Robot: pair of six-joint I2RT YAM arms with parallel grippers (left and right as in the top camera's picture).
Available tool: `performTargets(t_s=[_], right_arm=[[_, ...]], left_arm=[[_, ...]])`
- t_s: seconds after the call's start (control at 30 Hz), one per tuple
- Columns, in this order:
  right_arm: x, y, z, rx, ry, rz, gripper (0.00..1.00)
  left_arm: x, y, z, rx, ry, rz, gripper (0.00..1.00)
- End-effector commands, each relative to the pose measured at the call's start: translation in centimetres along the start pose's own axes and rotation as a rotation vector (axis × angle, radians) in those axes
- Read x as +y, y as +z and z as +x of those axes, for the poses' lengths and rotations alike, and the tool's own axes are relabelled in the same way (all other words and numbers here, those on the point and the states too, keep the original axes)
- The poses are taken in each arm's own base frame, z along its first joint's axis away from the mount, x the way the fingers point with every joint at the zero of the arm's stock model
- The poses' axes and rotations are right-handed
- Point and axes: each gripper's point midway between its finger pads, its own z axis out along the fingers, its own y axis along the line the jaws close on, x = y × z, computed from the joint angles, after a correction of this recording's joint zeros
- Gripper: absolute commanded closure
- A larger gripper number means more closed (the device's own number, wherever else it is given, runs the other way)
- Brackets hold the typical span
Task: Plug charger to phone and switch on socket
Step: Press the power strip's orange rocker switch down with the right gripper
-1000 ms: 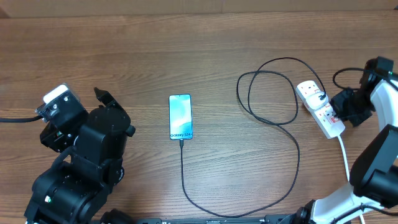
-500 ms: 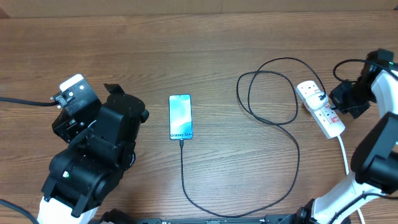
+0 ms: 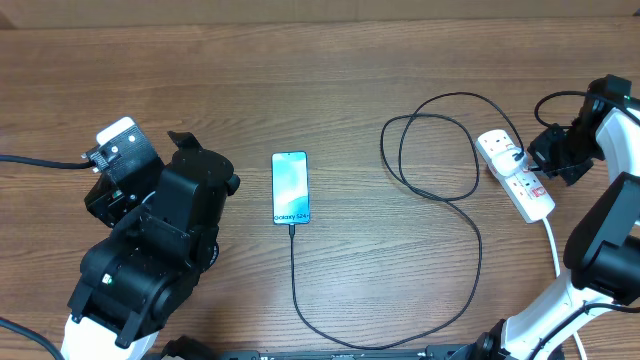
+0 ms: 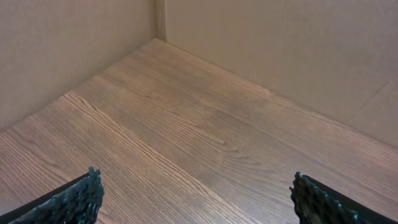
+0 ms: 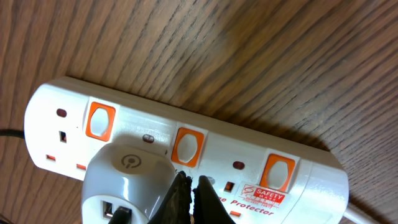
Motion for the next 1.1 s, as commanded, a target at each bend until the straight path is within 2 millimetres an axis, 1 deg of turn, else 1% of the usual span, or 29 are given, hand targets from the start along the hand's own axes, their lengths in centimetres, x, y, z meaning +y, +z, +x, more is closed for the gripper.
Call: performTargets(t_s=[0.0,0.1,0.17,0.27,0.43,0.7,0.93,1.07], right_arm=[[1.3,0.0,-0.3,-0.006,-0.024,-0.016,0.96],[1.8,0.8,0.0,0.004,-0.039,-0.012,0.96],[2.1,1.8,0.3,0.021,-0.048,-0.003,0.96],[2.1,2.1,0.2,0.024,-0.048,-0.001,0.96],[2.2,2.0,-0.1,0.016,-0.05,-0.006,0.96],[2.8,0.4,-0.6,0.008,-0.052,-0.011,0.96],[3.1,0.6,-0.2,0.025,-0.055,-0.024,0.96],[3.3,1.8,0.9,0.056,-0.071,-0.008,0.96]], left_arm=[[0.2,0.1,0.0,-0.016,-0.009,-0.019,0.01],[0.2,0.1,0.0,-0.017,-0.009,-0.019,0.0],[0.2,0.1,0.0,-0.016,-0.001,-0.018,0.0],[0.2,0.1,0.0,-0.016,-0.001,-0.018,0.0],[0.2,0.1,0.0,-0.017,-0.002,-0.019,0.0],[0.2,0.1,0.0,-0.016,-0.001,-0.019,0.0],[0.2,0.1,0.0,-0.016,-0.001,-0.019,0.0],[0.2,0.1,0.0,-0.016,0.0,-0.019,0.0]])
